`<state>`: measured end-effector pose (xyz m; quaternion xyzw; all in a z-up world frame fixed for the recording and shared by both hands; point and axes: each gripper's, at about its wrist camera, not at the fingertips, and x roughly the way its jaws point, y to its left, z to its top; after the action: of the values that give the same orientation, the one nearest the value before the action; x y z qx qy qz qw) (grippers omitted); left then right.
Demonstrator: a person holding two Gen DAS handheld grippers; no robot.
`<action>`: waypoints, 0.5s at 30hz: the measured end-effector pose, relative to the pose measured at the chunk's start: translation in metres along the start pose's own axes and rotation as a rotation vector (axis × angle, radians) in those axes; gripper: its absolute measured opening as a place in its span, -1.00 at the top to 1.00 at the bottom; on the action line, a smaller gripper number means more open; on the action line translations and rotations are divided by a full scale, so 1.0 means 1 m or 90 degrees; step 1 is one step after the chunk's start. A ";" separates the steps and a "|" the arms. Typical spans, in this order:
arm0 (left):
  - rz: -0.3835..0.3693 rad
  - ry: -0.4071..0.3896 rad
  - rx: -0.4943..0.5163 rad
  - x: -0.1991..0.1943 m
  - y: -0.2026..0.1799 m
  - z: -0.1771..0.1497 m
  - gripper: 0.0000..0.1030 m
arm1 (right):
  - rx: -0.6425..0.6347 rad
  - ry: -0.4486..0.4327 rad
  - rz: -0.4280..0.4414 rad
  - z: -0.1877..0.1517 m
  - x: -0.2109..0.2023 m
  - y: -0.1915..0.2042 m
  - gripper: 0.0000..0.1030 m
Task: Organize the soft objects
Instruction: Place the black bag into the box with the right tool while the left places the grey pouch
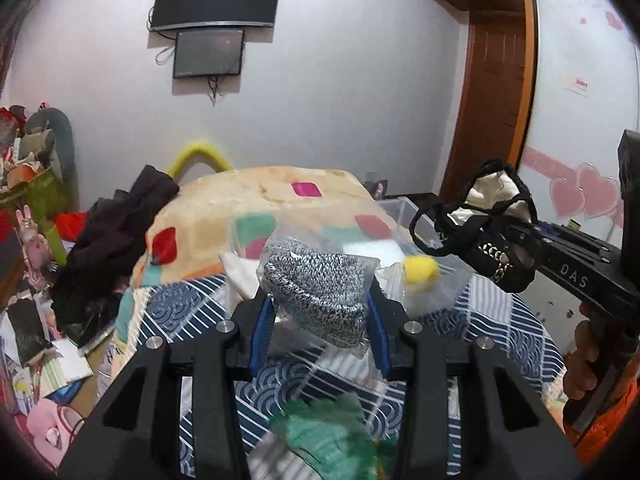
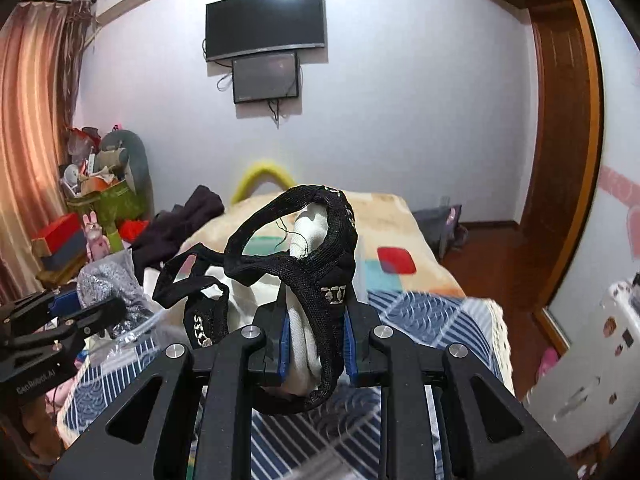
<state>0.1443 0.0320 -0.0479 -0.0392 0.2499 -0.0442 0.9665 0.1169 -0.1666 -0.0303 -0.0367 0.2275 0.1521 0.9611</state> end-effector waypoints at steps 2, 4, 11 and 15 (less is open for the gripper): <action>0.005 -0.004 -0.002 0.002 0.004 0.006 0.20 | -0.006 -0.002 0.001 0.004 0.008 0.007 0.64; 0.005 -0.009 -0.007 0.005 0.008 0.012 0.20 | -0.010 0.000 0.003 0.006 0.014 0.011 0.64; 0.017 -0.009 -0.028 0.032 0.022 0.030 0.19 | -0.028 0.026 0.002 0.011 0.044 0.027 0.64; 0.032 0.017 -0.032 0.059 0.028 0.034 0.19 | -0.036 0.048 0.000 0.013 0.059 0.029 0.64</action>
<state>0.2139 0.0559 -0.0491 -0.0570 0.2650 -0.0143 0.9624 0.1632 -0.1213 -0.0454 -0.0693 0.2595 0.1570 0.9504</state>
